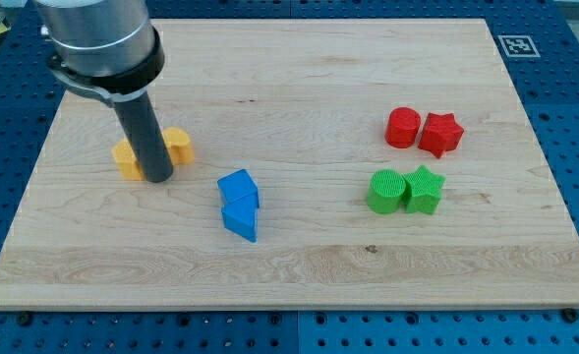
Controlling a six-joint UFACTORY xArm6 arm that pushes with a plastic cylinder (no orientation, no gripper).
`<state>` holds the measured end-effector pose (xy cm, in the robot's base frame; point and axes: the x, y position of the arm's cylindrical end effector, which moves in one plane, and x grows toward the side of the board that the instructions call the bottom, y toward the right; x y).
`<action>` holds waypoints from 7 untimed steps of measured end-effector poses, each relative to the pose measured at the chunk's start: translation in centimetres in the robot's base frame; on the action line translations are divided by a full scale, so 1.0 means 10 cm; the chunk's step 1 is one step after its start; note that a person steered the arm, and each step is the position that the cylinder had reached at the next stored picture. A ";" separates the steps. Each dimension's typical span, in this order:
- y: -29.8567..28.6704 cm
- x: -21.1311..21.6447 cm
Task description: Push the yellow hexagon along with the yellow heart to the center
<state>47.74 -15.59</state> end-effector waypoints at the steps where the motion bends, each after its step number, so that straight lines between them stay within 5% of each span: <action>1: 0.00 0.05; 5: -0.98 0.13; 7: -0.97 -0.08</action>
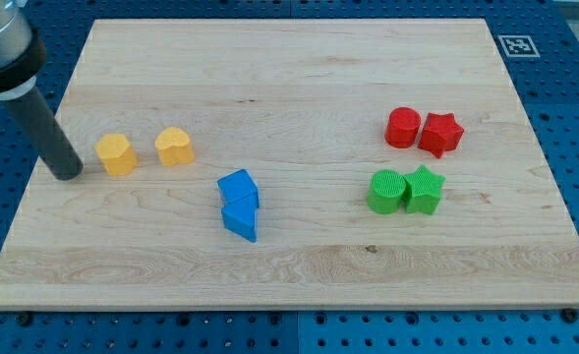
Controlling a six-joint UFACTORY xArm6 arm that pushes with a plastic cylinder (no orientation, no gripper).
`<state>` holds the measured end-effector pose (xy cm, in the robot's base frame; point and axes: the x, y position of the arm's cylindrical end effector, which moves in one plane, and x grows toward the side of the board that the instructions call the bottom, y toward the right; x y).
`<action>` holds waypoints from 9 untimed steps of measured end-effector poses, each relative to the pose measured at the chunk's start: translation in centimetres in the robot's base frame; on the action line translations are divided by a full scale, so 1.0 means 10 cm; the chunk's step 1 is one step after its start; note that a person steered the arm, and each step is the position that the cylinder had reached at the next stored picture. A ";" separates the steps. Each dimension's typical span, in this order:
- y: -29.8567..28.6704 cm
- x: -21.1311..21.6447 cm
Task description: Push the yellow hexagon along with the yellow heart to the center
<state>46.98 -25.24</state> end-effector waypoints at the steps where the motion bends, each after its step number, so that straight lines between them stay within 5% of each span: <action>1: 0.19 -0.08; 9: 1.91 -0.23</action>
